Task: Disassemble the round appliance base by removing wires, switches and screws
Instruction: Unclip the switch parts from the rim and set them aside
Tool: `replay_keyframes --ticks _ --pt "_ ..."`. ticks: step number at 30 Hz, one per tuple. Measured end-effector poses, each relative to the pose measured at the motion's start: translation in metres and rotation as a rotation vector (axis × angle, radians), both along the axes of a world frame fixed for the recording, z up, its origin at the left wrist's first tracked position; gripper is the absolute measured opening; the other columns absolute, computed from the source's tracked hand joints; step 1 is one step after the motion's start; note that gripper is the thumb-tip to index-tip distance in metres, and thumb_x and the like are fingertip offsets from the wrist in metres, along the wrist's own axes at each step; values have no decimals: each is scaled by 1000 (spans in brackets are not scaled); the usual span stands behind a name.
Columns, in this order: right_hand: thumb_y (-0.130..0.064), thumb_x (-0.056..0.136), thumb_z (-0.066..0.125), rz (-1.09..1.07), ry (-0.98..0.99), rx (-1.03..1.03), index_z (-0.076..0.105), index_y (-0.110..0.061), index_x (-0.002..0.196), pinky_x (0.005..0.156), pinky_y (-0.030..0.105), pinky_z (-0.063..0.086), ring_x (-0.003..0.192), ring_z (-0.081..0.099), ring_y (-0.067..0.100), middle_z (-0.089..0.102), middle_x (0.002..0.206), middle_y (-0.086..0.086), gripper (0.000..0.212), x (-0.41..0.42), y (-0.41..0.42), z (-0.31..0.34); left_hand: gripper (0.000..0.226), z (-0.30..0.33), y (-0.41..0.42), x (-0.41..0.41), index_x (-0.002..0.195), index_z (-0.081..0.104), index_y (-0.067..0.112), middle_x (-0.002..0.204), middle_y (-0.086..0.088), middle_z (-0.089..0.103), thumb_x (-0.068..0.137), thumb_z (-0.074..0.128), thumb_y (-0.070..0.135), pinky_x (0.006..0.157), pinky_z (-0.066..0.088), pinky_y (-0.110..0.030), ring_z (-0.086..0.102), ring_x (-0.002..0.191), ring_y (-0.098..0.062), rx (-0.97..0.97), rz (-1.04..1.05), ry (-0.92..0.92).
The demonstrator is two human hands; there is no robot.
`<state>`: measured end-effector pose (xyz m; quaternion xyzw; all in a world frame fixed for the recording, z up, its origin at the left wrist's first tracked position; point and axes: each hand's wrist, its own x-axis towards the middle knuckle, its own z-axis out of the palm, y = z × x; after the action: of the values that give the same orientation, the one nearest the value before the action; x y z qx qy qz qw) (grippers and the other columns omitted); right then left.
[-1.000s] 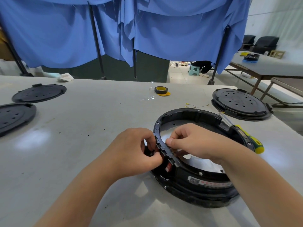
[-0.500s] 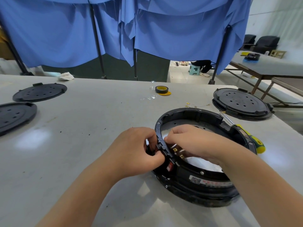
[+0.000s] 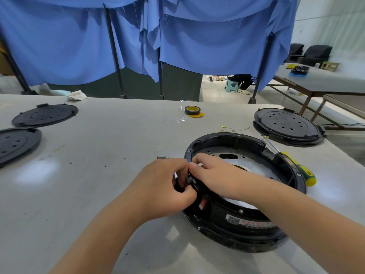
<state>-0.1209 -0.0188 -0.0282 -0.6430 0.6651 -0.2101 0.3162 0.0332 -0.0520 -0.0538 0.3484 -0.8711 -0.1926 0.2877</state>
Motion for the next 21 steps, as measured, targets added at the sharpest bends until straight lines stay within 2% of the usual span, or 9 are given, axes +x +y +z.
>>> replay_keyframes --ticks 4,13,18,21 --pt "-40 100 36 18 0 3 44 -27 81 60 25 35 68 47 7 54 81 -5 24 -1 0 0 23 0 0 0 62 44 14 59 -3 53 62 53 35 57 45 -45 52 57 -19 -9 6 6" --pt "-39 101 34 41 12 -4 46 -22 88 60 24 34 68 44 8 50 77 -4 24 -2 2 1 23 -1 0 0 61 41 15 58 -6 49 64 54 34 54 43 -45 48 56 -21 -24 1 -1" --pt "-41 98 40 13 39 -41 49 -25 76 57 25 34 64 46 6 51 72 -8 29 -3 1 -1 22 0 0 0 61 42 15 57 -5 50 64 54 33 56 44 -46 49 56 -20 -10 -5 5" --pt "-50 94 39 -26 178 -155 51 -15 65 54 30 35 58 47 13 50 59 -5 46 -5 1 -3 23 1 0 0 63 44 14 59 -3 53 63 53 35 57 45 -46 52 57 -19 2 -11 3"
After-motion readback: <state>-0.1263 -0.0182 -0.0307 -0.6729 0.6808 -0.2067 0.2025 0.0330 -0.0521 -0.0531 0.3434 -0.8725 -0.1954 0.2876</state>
